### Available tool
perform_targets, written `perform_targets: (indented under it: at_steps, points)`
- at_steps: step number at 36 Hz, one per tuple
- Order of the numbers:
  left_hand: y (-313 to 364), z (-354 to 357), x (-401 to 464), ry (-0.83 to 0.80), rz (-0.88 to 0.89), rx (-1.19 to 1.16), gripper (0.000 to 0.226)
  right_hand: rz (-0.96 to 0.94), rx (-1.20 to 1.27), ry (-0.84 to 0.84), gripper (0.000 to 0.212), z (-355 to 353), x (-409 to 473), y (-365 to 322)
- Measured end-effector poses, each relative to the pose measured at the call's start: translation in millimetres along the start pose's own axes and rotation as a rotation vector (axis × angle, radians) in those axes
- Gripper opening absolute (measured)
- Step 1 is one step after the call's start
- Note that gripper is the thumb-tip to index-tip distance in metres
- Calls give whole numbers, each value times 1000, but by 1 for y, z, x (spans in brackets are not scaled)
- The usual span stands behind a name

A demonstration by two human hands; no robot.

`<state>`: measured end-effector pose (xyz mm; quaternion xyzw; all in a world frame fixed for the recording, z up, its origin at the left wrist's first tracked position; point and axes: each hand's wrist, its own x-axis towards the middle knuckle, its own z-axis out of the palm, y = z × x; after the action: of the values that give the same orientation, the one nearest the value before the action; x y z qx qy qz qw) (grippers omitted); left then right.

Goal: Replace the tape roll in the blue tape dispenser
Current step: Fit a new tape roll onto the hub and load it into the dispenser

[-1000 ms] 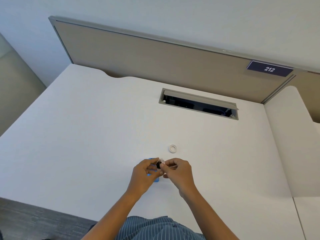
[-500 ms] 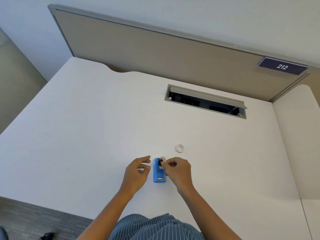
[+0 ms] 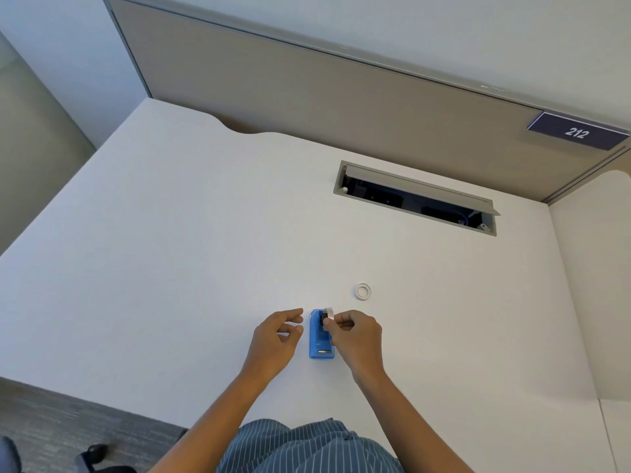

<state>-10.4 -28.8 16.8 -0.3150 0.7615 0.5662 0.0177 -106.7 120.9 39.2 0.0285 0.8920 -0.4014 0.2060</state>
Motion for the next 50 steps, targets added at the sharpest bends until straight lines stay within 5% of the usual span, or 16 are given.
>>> perform_targets:
  at_steps: [50]
  points:
    - [0,7,-1,3,15,-4,32,-16,-103,-15,12,8,-1,14]
